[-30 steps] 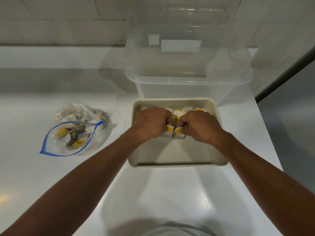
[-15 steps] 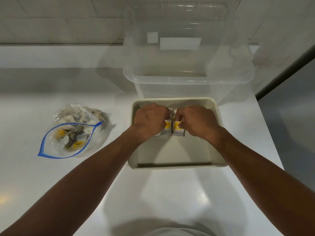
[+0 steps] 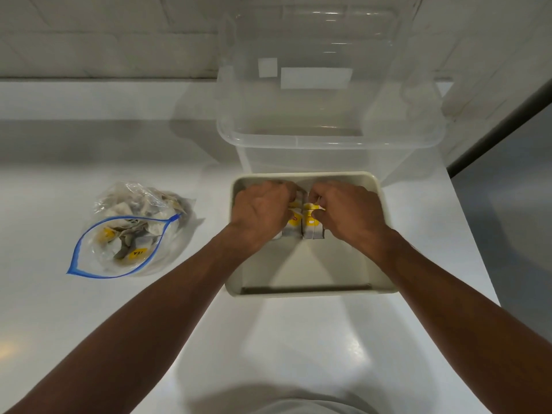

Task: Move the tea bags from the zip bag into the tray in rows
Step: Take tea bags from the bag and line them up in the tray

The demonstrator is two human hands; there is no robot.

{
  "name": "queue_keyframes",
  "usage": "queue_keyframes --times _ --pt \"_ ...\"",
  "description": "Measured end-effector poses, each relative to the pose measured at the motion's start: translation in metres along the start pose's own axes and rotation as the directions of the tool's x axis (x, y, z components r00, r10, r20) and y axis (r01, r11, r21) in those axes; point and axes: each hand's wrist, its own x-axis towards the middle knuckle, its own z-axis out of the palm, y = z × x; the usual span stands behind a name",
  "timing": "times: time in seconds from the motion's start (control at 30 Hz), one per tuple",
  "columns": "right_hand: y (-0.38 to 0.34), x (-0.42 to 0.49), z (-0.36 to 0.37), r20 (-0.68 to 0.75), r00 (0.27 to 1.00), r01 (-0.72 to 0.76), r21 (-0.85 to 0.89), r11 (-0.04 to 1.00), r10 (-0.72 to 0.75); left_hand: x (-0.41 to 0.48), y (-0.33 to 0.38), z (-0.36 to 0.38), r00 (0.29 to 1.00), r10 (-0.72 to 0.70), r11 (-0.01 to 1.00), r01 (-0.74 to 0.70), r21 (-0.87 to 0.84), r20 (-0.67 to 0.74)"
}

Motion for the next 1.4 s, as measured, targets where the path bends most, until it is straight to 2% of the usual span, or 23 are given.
queue_keyframes --times 0.07,0.17,0.27,0.47,0.63,0.83,0.97,1.13,1.3,1.4 --pt "0.000 -0.007 -0.001 -0.006 1.000 -0.009 -0.006 1.000 0.009 -0.008 -0.001 -0.002 1.000 -0.021 1.000 0.021 0.007 -0.002" --pt "-0.003 -0.019 0.001 0.036 0.999 -0.005 -0.064 0.998 0.007 -0.025 0.003 0.003 0.999 0.022 0.990 -0.025 0.138 0.030" --pt "-0.007 -0.022 0.006 0.108 0.994 0.007 -0.089 0.996 0.003 -0.032 0.006 0.011 0.993 0.056 0.989 -0.070 0.130 0.102" --pt "-0.008 -0.021 0.011 0.128 0.992 0.024 -0.116 0.993 -0.010 -0.028 0.010 0.014 0.994 0.069 0.981 -0.083 0.173 0.083" --pt "-0.007 -0.018 0.008 0.124 0.991 -0.043 -0.048 0.998 0.049 -0.024 0.006 0.006 0.999 0.036 0.989 -0.041 0.141 0.038" --pt "-0.010 -0.015 0.004 0.128 0.990 -0.044 -0.062 0.997 0.051 -0.021 0.009 0.008 0.999 0.039 0.985 -0.039 0.169 0.002" --pt "-0.010 -0.014 0.006 0.116 0.992 -0.044 -0.066 0.997 0.051 -0.014 0.008 0.012 0.999 0.024 0.982 -0.030 0.185 0.035" --pt "-0.012 -0.014 0.004 0.116 0.992 -0.034 -0.080 0.996 0.043 -0.012 0.006 0.013 0.999 0.017 0.988 -0.024 0.151 0.052" --pt "-0.011 -0.015 0.000 0.132 0.989 -0.069 -0.015 0.997 0.071 -0.013 0.002 0.004 0.997 -0.014 0.999 0.010 0.052 0.081" --pt "-0.010 -0.014 -0.003 0.082 0.993 -0.087 0.005 0.996 0.086 -0.016 0.000 -0.010 0.996 -0.050 0.998 0.052 -0.022 0.079"
